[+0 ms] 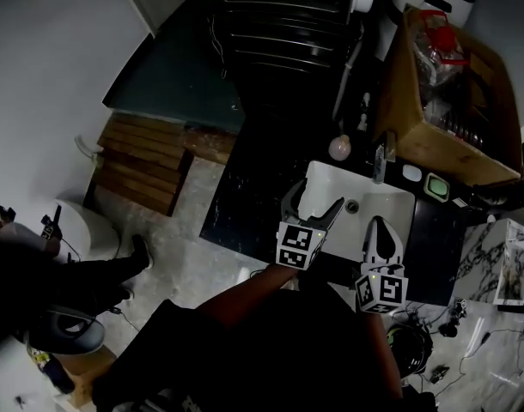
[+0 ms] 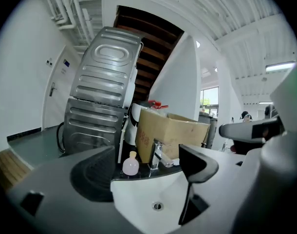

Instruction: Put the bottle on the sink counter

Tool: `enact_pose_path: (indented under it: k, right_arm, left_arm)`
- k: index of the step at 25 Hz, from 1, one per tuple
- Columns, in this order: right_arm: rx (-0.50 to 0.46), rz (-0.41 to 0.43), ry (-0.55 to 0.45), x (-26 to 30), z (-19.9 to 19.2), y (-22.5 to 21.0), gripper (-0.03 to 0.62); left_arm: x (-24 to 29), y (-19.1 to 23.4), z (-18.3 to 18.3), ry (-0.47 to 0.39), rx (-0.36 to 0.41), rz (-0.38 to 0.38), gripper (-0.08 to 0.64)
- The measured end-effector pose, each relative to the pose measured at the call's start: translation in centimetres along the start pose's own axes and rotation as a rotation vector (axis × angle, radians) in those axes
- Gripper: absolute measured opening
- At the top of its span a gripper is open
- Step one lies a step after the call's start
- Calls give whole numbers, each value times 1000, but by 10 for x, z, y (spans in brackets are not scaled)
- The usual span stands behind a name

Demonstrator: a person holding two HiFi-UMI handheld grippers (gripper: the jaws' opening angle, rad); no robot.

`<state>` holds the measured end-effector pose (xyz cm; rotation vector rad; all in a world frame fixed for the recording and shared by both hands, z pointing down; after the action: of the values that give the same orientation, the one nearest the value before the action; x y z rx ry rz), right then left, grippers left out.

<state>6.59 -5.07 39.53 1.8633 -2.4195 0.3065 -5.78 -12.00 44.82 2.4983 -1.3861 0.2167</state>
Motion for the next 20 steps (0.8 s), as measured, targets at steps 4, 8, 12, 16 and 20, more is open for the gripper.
enact_pose_path:
  k: [4, 8, 12, 16, 20]
  right_arm:
    - [-17, 5, -18, -28, 5, 21, 38]
    - [-29, -20, -38, -58, 10, 33, 38]
    - [-7, -82, -43, -92, 4, 31, 38]
    - [17, -105, -14, -112, -12, 35, 38]
    - [-14, -115, 6, -129, -16, 36, 38]
  left_arm:
    - [-40, -32, 22, -64, 25, -129, 396]
    - [-78, -60, 32, -89, -2, -244, 372]
    - [-107, -75, 27, -85, 1, -241, 51]
    - [-123, -94, 11, -73, -29, -282, 32]
    - [-143, -118, 7, -96, 60, -281, 25]
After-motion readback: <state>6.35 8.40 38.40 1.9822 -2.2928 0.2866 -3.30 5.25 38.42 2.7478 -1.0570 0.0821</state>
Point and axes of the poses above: the fingertips, and each gripper's own axes: x forward along the fingers, y to its left, z out of its top, the point moved 1 cm from there along -x, backward along the fingers, and after that the axes turned 3 degrees about y, right-handed, at the moved point
